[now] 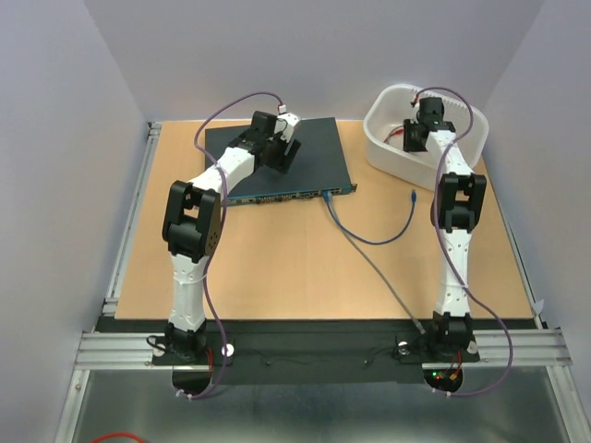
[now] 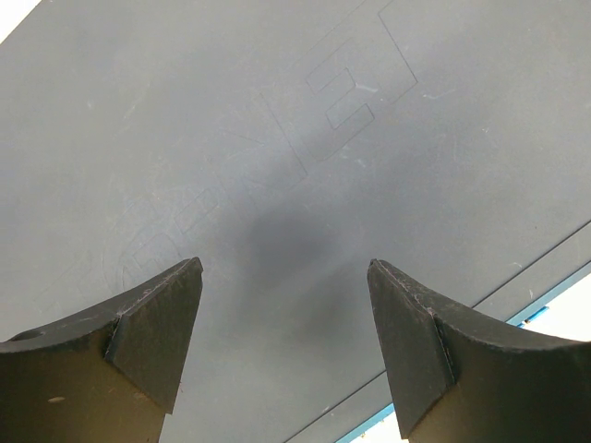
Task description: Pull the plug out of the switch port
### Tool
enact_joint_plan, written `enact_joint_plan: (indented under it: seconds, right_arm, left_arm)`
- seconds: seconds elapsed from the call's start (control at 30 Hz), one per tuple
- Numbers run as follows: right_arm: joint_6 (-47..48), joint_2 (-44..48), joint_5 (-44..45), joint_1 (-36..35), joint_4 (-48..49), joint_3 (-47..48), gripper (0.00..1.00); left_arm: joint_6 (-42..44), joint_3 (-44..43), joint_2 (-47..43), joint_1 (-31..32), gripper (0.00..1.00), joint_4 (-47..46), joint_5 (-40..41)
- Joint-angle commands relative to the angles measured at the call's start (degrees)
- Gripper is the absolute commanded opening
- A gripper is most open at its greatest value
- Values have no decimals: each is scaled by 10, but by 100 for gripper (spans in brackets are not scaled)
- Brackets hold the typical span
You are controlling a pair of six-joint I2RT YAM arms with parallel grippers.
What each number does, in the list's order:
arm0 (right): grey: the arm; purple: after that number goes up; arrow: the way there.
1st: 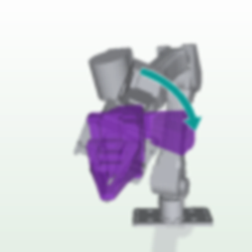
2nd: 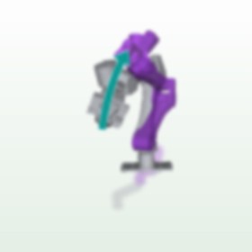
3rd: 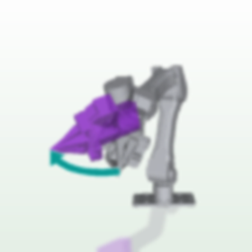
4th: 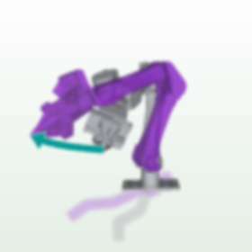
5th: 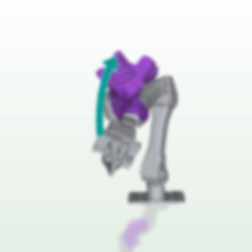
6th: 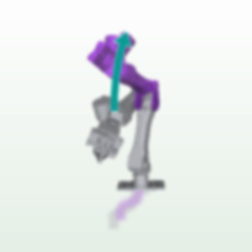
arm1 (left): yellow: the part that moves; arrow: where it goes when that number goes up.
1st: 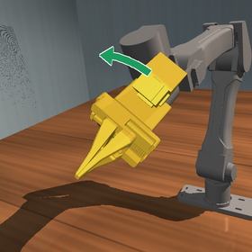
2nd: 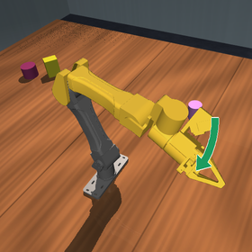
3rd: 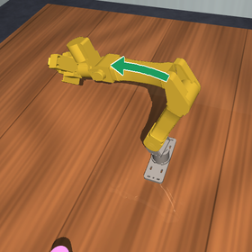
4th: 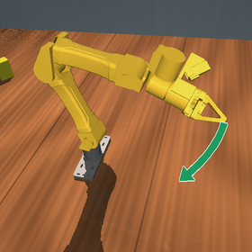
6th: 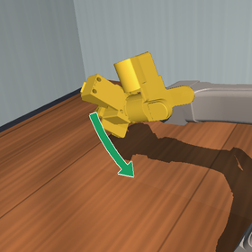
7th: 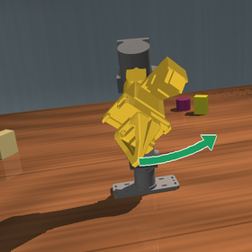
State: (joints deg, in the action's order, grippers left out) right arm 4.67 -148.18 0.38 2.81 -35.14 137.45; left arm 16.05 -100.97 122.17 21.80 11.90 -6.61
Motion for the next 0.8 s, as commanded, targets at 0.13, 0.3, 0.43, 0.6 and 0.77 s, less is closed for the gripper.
enact_joint_plan:
  seconds: [0.13, 0.3, 0.43, 0.6, 0.77]
  right_arm:
    - [-19, 64, 19, 4, 0, 61, 100]
    - [-2, 126, 7, 4, 11, 34, 100]
    - [14, 184, -61, 4, 10, -2, 100]
    - [-2, 241, -116, 8, 11, -3, 100]
    - [-92, 178, -8, 70, 5, 66, 100]
  left_arm:
    - [3, -26, -14, 4, 84, -6, -2]
    - [0, -32, -12, 3, 84, -2, -8]
    - [-1, -35, -13, 3, 84, 1, -10]
    - [-3, -37, -14, 3, 84, 4, -13]
    - [-5, -36, -21, 3, 84, 9, -18]
